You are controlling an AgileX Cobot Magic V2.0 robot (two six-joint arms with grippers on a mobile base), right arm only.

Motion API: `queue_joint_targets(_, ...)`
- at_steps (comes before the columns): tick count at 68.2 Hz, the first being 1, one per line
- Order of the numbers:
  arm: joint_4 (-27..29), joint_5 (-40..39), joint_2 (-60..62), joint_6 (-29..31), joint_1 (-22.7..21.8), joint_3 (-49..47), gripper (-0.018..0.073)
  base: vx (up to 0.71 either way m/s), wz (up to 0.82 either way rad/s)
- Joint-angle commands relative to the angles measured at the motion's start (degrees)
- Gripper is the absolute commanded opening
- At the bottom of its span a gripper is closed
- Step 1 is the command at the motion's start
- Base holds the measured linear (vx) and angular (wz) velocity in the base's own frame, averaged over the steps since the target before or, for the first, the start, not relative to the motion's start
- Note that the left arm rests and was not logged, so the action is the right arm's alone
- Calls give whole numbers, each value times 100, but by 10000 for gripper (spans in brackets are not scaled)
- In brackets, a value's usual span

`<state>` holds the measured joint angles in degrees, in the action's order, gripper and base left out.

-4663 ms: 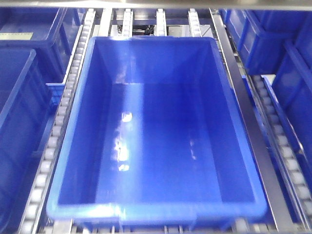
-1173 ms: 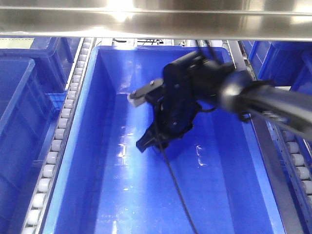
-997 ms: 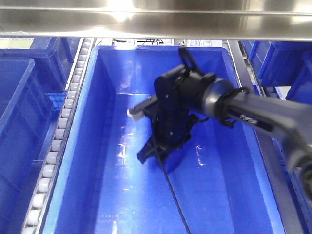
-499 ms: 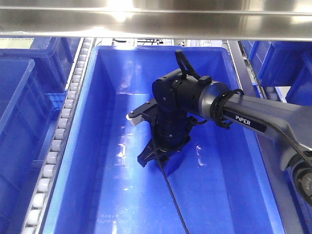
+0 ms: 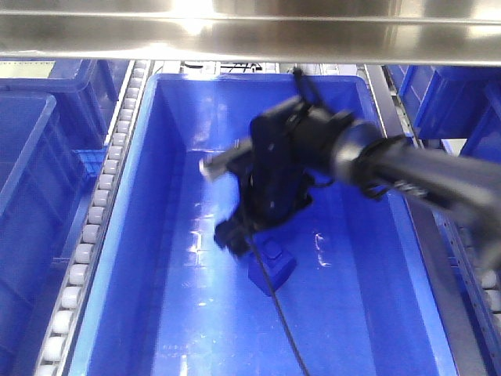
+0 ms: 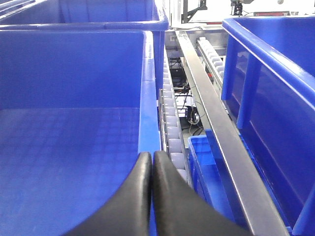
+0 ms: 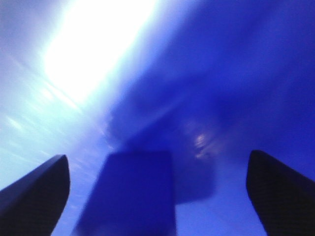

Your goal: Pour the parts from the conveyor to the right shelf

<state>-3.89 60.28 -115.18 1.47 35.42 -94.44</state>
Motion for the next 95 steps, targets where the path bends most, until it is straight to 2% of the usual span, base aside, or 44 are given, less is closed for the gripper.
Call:
queue_joint_targets(1, -50, -292, 595, -58, -15, -90, 664, 0, 0)
queue_joint_targets(15, -204, -1411, 1460, -97, -4, 965, 566, 0, 0)
queue_joint_targets(22, -212, -2090, 1988, -147, -14, 1693, 473, 0, 0)
queue_joint_targets(29, -212, -2669, 2539, -212, -15, 2351, 292, 0, 0)
queue_joint_targets(38, -212, -3398, 3294, -212, -15, 3154, -20, 0, 0)
queue_joint_targets(50, -212, -4415, 4152, -231, -15, 4081, -11, 0, 0)
queue_joint_targets(74, -207, -7768, 5315, -231, -15, 6000, -11, 0, 0)
queue_joint_targets(81, -207, -8105, 5422, -231, -15, 6430, -11, 0, 0)
queue_joint_targets(95, -193, -7994, 5751, -231, 53, 6719, -11, 0, 0)
